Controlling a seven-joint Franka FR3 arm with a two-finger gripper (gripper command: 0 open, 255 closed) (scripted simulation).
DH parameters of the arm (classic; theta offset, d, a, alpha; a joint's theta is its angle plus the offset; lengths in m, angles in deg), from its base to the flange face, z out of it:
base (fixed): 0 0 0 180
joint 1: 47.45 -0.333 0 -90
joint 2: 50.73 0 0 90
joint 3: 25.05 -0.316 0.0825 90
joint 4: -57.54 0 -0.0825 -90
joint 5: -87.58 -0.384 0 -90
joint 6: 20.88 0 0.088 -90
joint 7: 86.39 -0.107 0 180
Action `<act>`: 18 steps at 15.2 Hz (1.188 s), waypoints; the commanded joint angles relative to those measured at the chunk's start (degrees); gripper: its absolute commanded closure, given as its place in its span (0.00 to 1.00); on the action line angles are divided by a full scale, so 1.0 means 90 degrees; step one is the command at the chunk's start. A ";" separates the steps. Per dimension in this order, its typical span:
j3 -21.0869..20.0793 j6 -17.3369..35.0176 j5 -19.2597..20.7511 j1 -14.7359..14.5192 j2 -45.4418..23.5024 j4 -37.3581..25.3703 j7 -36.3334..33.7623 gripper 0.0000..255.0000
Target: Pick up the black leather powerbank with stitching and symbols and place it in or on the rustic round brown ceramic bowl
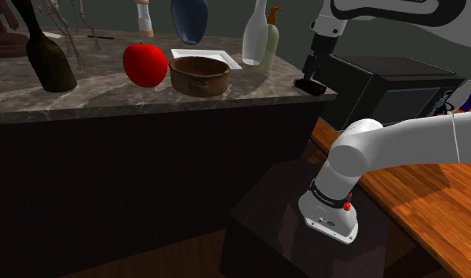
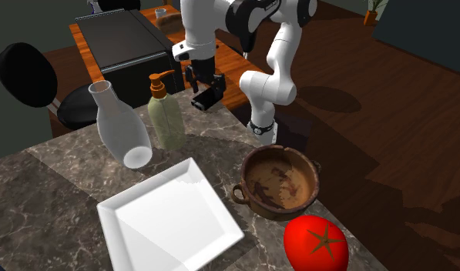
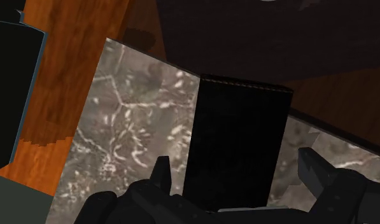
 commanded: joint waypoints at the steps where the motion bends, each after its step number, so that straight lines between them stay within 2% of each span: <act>1: 0.0052 0.0202 0.0049 0.0023 0.0048 0.0247 -0.0007 0.00; 9: 0.0052 0.0202 0.0049 0.0023 0.0048 0.0247 -0.0007 0.00; 10: 0.0051 0.0202 0.0048 0.0022 0.0048 0.0247 -0.0007 1.00; 18: 0.0053 0.0205 0.0050 0.0022 0.0046 0.0248 -0.0006 1.00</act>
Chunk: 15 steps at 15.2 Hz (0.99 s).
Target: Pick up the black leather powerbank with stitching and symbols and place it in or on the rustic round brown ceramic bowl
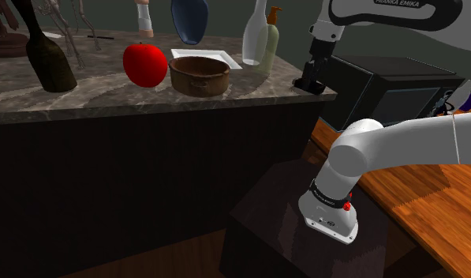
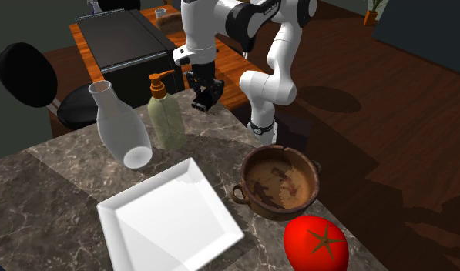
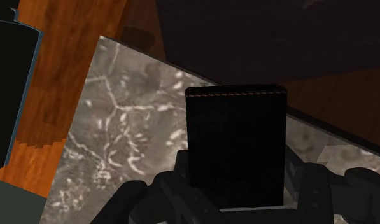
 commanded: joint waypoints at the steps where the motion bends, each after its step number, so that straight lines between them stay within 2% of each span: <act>1: -0.0001 -0.0003 -0.0001 -0.0001 0.0000 0.0005 0.0000 1.00; 15: -0.0206 -0.1027 -0.0219 -0.0119 -0.0386 -0.1402 0.0073 1.00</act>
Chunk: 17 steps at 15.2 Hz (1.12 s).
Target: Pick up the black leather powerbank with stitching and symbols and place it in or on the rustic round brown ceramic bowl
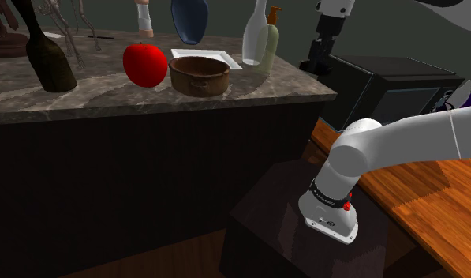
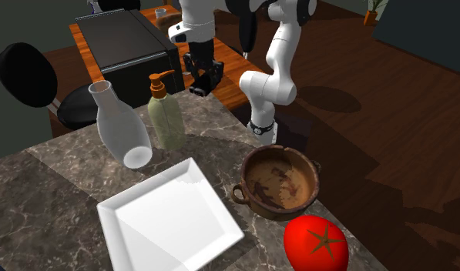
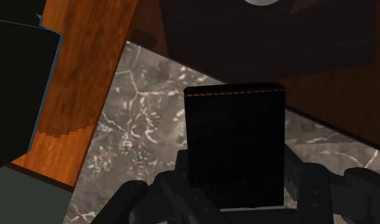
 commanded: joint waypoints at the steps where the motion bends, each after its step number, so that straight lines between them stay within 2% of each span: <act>1: -0.0016 -0.0158 -0.0018 -0.0011 -0.0061 -0.0220 0.0025 1.00; 15: -0.0127 -0.1130 -0.0169 -0.0113 -0.0642 -0.1770 0.0127 1.00; 17: -0.0361 -0.1056 -0.0366 -0.0174 -0.0771 -0.1781 -0.0162 1.00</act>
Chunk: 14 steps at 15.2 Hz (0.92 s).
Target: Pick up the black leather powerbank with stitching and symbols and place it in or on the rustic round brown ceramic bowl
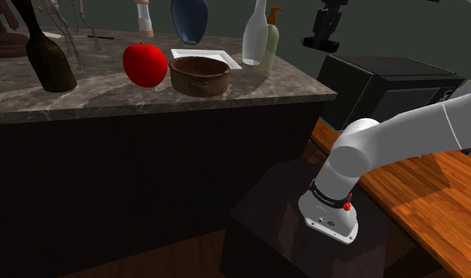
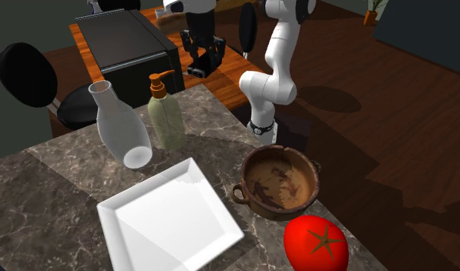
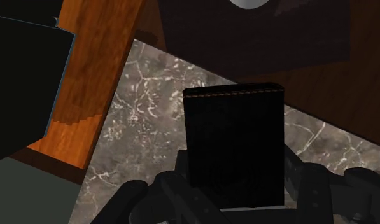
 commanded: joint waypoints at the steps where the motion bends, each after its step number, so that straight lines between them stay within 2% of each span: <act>1: -0.0207 0.0034 -0.0174 -0.0057 -0.0126 -0.0056 -0.0252 1.00; 8: -0.0970 0.0317 -0.0770 -0.0294 -0.0795 -0.0362 -0.1211 1.00; 14: -0.1574 0.0537 -0.1145 -0.0493 -0.1576 -0.0907 -0.1990 1.00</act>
